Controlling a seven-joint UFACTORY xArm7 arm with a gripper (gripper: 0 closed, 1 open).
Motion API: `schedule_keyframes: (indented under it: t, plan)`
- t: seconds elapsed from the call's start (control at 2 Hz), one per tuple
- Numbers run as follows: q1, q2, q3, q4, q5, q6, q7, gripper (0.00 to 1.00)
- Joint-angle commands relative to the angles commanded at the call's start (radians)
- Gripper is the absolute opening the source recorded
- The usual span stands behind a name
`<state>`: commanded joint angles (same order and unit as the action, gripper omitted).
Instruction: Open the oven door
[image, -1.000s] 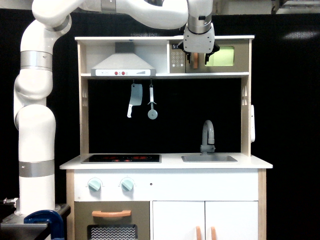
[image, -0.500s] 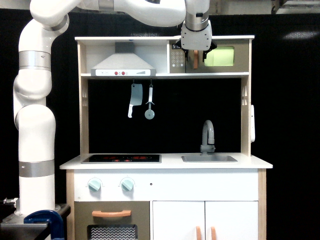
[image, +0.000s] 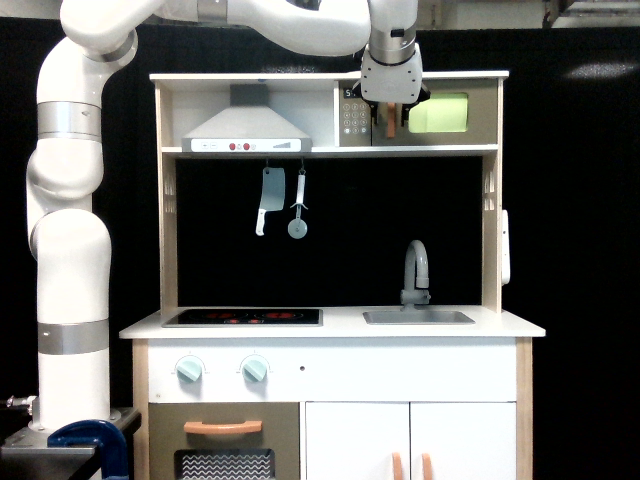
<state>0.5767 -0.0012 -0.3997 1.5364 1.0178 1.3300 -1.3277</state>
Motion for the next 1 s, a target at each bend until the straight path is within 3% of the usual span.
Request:
schedule_keyframes:
  t: [1.0]
  plan:
    - [-0.081, 0.025, 0.008, 0.018, 0.016, 0.059, -0.044, 0.0]
